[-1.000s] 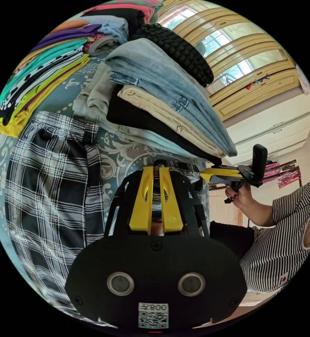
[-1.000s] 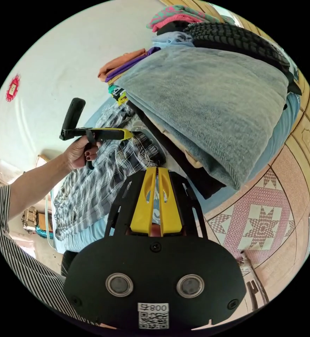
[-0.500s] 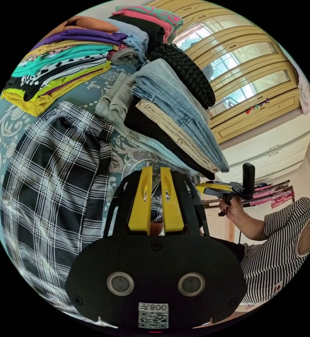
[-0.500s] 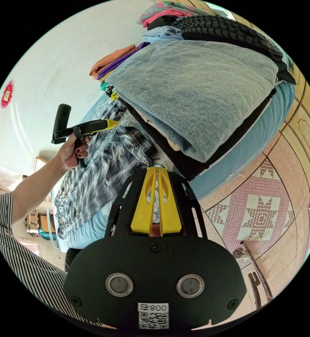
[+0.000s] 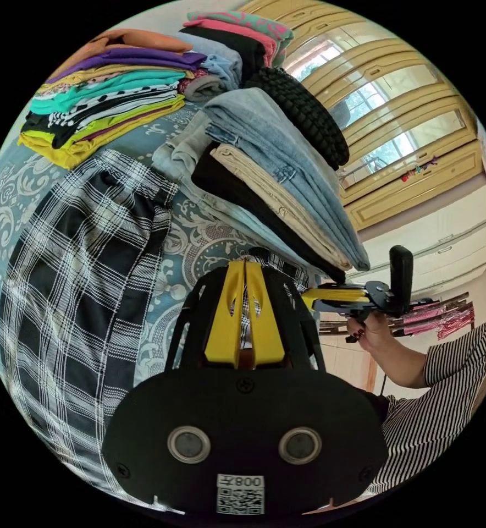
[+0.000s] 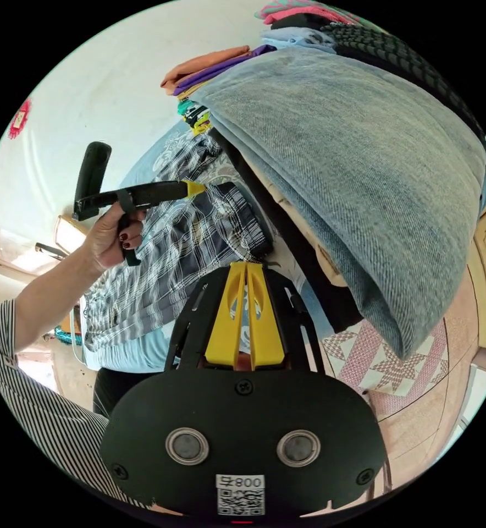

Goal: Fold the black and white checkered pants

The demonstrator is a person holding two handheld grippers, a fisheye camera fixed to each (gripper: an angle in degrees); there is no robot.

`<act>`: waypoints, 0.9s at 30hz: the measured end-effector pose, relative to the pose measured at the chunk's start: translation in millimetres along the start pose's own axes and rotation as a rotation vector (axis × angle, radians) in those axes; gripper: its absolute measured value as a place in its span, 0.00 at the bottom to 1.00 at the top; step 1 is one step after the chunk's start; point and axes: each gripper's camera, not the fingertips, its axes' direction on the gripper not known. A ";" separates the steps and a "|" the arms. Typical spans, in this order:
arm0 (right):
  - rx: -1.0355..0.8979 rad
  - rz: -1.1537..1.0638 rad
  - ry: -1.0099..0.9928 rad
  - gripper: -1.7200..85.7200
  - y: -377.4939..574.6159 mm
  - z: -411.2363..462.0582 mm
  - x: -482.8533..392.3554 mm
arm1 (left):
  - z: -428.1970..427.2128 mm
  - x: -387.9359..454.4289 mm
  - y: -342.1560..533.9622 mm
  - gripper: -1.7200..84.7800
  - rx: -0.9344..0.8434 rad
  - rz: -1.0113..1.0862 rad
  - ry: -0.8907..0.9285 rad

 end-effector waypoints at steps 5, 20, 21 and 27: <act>0.025 -0.035 -0.028 0.02 -0.7 8.0 -18.2 | -60.0 0.0 85.9 0.02 0.080 -0.050 0.006; -0.252 -0.325 0.000 0.02 -19.8 121.2 -111.3 | -133.9 29.7 374.1 0.02 0.006 -0.468 -0.001; -0.255 -0.321 -0.003 0.02 -19.6 125.4 -112.2 | -139.1 32.0 385.2 0.02 0.018 -0.474 0.004; -0.273 -0.238 -0.040 0.02 -24.7 147.9 -116.0 | -164.3 47.6 437.2 0.02 0.035 -0.485 0.048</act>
